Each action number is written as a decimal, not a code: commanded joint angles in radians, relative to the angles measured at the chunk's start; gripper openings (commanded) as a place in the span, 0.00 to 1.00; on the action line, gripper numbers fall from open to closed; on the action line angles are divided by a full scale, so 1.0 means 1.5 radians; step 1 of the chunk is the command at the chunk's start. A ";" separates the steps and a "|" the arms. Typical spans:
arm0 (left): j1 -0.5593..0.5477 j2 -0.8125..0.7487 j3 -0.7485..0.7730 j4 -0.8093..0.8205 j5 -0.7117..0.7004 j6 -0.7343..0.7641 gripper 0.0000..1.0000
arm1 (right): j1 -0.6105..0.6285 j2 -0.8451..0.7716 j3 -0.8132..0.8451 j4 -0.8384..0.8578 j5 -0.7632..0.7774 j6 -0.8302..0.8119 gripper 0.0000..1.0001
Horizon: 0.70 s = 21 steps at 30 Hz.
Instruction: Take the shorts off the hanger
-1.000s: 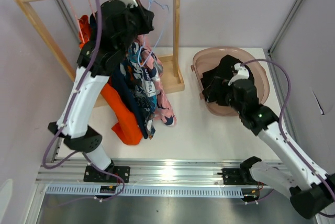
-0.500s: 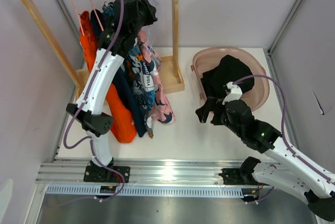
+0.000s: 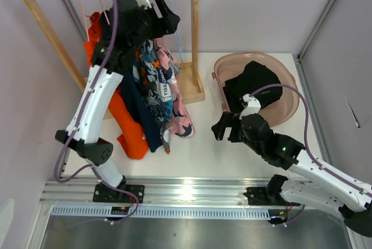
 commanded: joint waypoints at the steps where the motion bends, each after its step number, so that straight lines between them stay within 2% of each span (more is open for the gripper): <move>1: 0.004 -0.085 0.002 0.000 0.003 -0.003 0.77 | 0.033 -0.001 0.000 0.007 0.054 0.027 0.99; 8: 0.004 -0.122 -0.034 -0.011 -0.044 0.008 0.77 | 0.087 -0.017 -0.004 -0.029 0.106 0.056 0.99; 16: 0.004 -0.085 -0.032 -0.007 -0.067 0.009 0.73 | 0.105 -0.040 -0.003 -0.060 0.128 0.070 0.99; 21: 0.005 -0.052 -0.006 -0.017 -0.121 0.005 0.72 | 0.106 -0.051 -0.005 -0.082 0.138 0.071 0.99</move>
